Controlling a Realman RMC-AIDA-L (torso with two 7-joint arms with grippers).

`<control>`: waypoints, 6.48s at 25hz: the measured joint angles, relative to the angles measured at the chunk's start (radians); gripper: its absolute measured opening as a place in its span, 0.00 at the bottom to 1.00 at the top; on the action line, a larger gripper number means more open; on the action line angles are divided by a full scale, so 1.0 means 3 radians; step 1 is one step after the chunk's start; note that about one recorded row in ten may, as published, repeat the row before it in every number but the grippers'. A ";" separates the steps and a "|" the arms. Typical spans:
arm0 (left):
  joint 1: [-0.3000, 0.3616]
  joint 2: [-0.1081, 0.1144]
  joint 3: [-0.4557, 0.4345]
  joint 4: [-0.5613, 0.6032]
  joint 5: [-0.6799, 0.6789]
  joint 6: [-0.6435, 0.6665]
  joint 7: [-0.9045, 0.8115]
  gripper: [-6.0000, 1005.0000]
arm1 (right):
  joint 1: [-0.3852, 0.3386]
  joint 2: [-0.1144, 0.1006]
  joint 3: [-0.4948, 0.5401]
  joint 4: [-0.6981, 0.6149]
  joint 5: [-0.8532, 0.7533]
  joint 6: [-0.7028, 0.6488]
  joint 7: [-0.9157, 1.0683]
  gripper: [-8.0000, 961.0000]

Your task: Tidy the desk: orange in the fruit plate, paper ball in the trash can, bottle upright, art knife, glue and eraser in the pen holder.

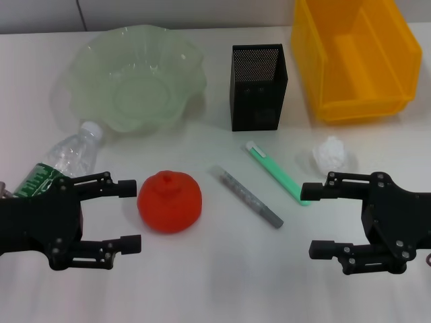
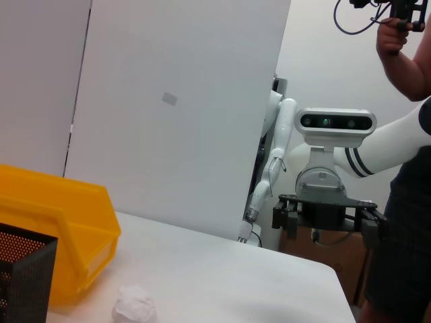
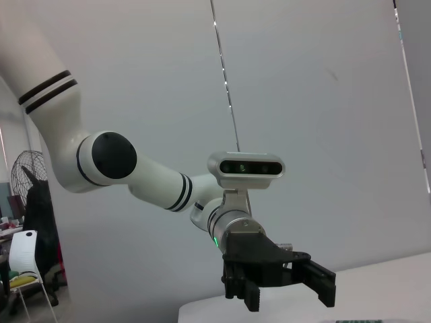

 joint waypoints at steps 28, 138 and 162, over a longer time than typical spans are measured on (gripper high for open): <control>-0.0391 -0.0206 0.1020 0.1076 0.0211 -0.1130 -0.1452 0.83 | -0.0167 0.0008 0.0071 0.0226 0.0009 0.0264 -0.0101 0.77; 0.0156 -0.0094 0.0985 0.0757 -0.1180 -0.0894 -0.0707 0.78 | 0.0406 0.0062 -0.1374 -0.3942 -0.2099 0.1882 0.4365 0.55; -0.0158 -0.0211 0.1786 0.3611 0.1017 -0.1132 -0.4928 0.76 | -0.0795 0.0056 -0.1244 -0.1717 0.1451 0.1252 0.1121 0.87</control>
